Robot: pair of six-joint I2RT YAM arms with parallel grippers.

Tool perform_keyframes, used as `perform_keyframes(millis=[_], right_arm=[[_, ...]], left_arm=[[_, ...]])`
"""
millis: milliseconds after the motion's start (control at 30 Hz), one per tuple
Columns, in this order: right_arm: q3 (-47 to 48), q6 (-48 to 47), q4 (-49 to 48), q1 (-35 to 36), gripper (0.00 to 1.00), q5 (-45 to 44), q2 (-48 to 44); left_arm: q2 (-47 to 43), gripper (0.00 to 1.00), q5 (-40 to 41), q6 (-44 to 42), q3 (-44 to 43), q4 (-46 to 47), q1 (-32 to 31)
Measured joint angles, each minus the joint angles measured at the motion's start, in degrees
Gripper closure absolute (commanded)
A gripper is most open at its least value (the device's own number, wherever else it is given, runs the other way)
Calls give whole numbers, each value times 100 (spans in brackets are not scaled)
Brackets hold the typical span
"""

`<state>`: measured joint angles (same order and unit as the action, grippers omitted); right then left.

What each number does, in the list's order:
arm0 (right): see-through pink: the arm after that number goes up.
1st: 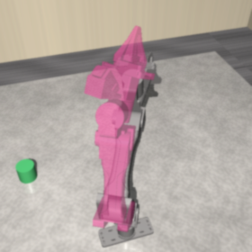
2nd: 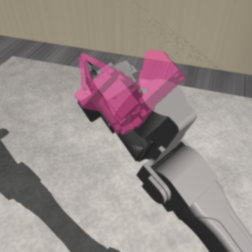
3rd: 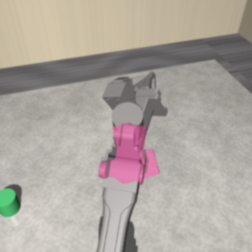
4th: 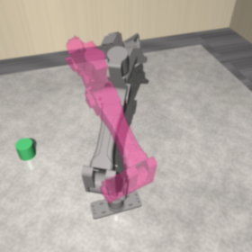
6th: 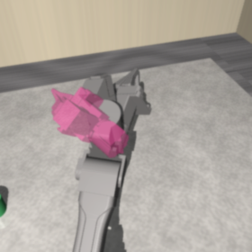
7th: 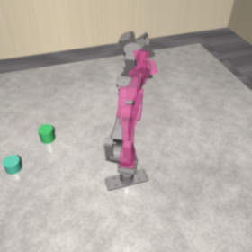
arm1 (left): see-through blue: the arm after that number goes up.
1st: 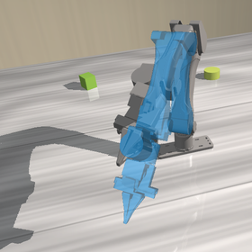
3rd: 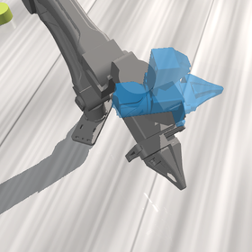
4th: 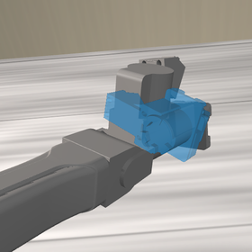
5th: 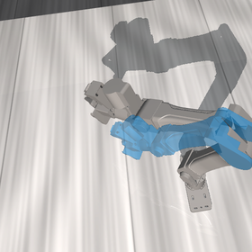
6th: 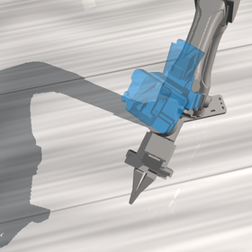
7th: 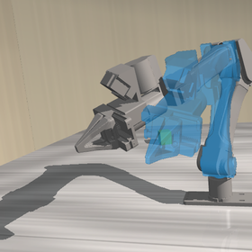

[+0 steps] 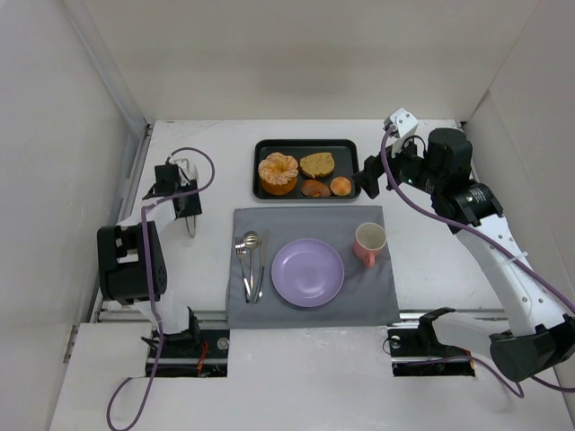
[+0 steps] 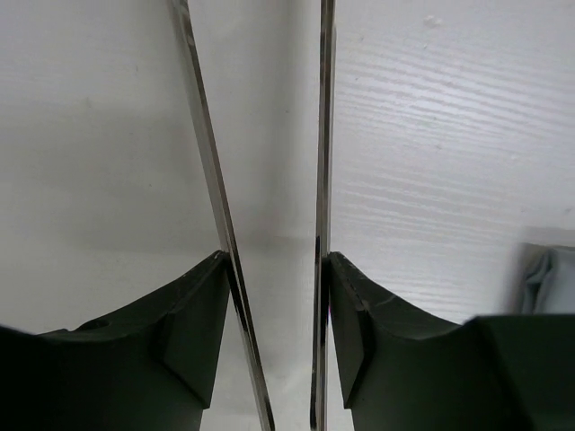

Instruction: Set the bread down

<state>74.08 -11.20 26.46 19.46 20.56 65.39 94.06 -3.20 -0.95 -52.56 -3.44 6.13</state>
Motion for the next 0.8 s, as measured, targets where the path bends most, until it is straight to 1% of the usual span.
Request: perform_keyframes(millis=[300,533,633,800], right_arm=[[0,0,-4,0,0,0,0],[0,0,-9,0,0,0,0],[0,0,-9,0,0,0,0],[0,0,-11,0,0,-26,0]], left_arm=[[-1095,58,-243,155,0,-28,-35],[-1700,58,-387,262,-96,-245,-407],[-1912,58,-542,310,-345,-457,-560],[-2072,57,-964,365,-1056,-774,-883]])
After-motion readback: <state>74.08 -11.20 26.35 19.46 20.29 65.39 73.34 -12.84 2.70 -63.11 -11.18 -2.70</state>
